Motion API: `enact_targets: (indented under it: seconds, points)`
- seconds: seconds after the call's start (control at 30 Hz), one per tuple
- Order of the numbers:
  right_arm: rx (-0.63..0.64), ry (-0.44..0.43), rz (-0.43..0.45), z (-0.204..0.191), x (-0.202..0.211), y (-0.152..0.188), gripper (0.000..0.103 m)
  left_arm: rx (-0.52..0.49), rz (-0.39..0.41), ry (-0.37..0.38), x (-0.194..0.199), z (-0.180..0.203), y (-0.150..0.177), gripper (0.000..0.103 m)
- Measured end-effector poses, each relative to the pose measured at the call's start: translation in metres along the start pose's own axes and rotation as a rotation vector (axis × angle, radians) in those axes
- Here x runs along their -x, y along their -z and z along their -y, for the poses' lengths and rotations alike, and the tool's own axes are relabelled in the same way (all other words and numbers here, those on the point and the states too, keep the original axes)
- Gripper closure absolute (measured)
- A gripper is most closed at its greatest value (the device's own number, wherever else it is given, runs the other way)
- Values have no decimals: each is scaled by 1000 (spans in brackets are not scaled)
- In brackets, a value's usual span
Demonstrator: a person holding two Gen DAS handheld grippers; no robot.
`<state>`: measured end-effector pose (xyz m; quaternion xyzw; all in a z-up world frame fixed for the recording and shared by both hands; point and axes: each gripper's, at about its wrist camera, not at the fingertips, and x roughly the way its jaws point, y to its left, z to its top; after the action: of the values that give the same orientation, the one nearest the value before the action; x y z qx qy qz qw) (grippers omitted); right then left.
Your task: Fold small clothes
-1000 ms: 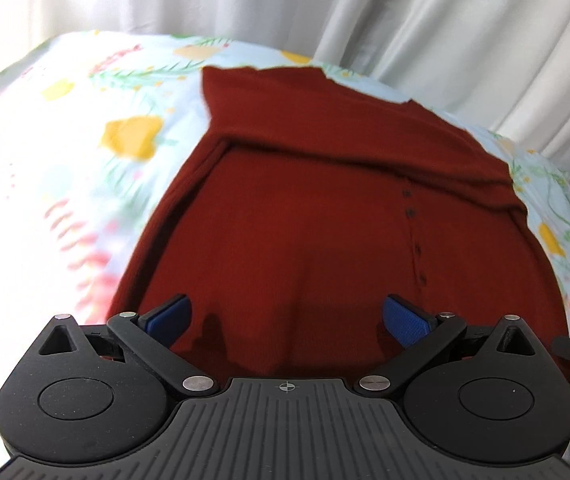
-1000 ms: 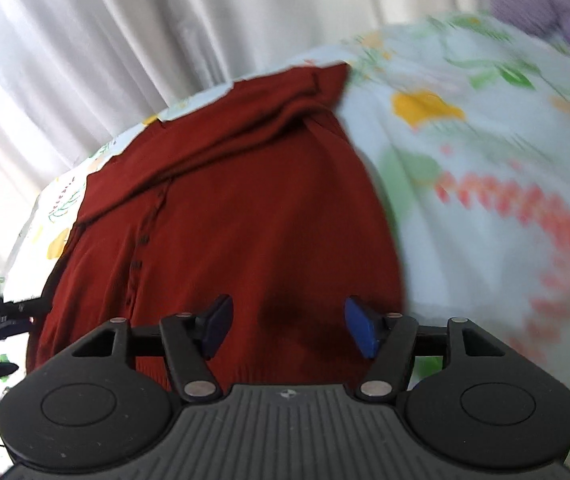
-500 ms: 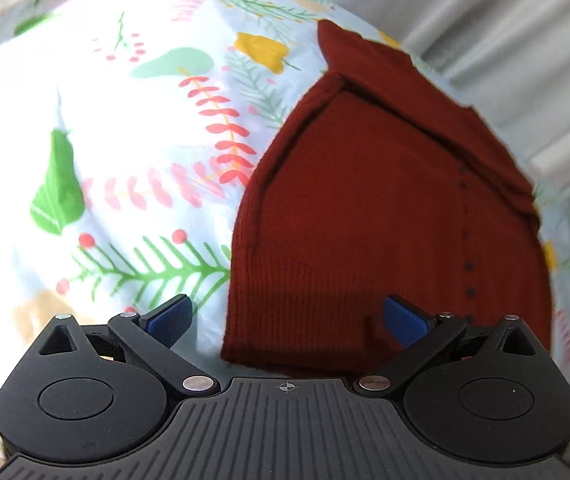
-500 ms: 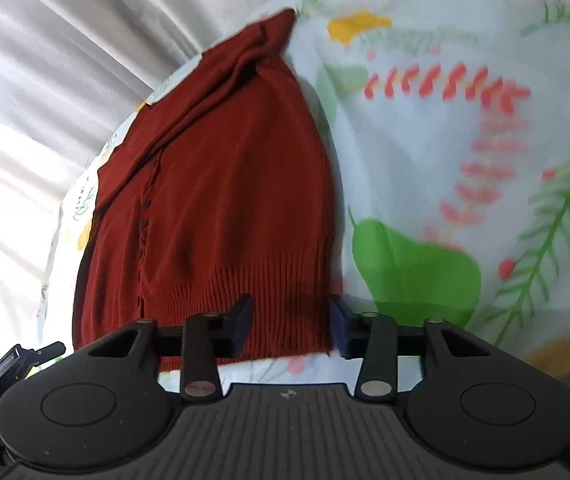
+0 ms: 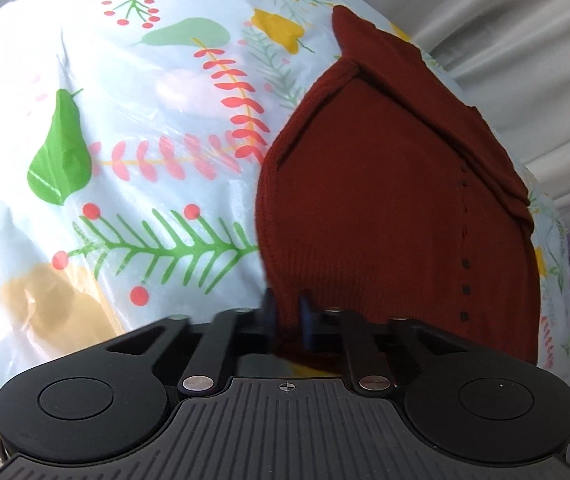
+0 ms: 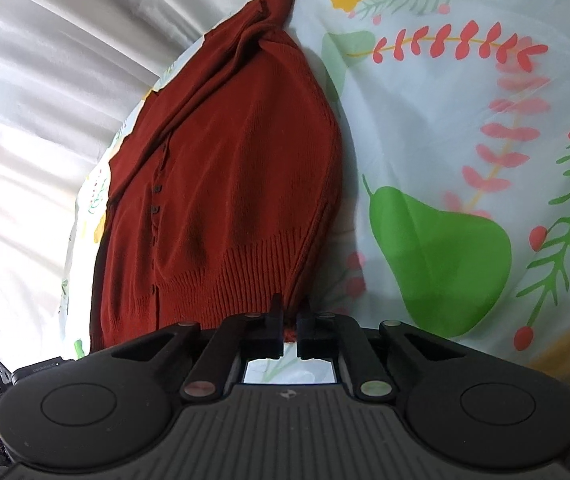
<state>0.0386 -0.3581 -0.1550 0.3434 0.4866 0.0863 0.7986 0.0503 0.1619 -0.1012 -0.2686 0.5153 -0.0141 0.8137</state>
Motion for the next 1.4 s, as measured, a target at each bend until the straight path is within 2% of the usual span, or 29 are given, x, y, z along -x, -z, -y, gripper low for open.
enact_targets:
  seconds: [0.13,0.2,0.3,0.4,0.5,0.63,0.73,0.8,0.83,0.87,1.0,1.07,1.13,1.2,1.23,1.37,1.4]
  points:
    - [-10,-54,14,-1,4,-3,99,-31,22,32,8,9,-5,95]
    - [-25,-94,32,-3,8,-8,99,-29,52,76,15,14,-11,95]
    - [-20,-145,87,-13,10,-24,99,-26,125,152,30,28,-31,96]
    - [18,-154,158,-35,5,-50,99,-47,211,203,39,50,-62,96]
    - [90,-123,252,-58,-6,-80,99,-65,275,198,34,70,-91,96]
    - [162,11,329,-74,-29,-112,99,-138,311,94,1,94,-118,95]
    - [170,93,338,-73,-41,-126,95,-180,300,18,-25,105,-125,92]
    - [187,114,374,-68,-38,-127,92,-199,308,19,-30,103,-125,74]
    - [208,135,385,-65,-37,-127,84,-219,321,32,-29,100,-123,60]
    - [236,156,384,-62,-37,-128,81,-243,326,44,-31,97,-123,49]
    - [345,206,298,-60,-57,-131,77,-361,260,77,-45,91,-122,40]
    - [386,227,269,-62,-69,-130,70,-422,229,75,-55,94,-120,28]
    - [420,244,247,-65,-77,-128,70,-474,220,51,-66,98,-119,26]
    - [449,240,228,-69,-83,-127,70,-492,208,11,-77,102,-121,27]
    - [459,247,224,-70,-85,-126,70,-493,197,16,-81,101,-123,27]
    - [482,260,218,-72,-87,-126,70,-516,170,51,-87,101,-125,41]
    - [486,259,216,-73,-86,-126,73,-527,167,49,-89,101,-126,42]
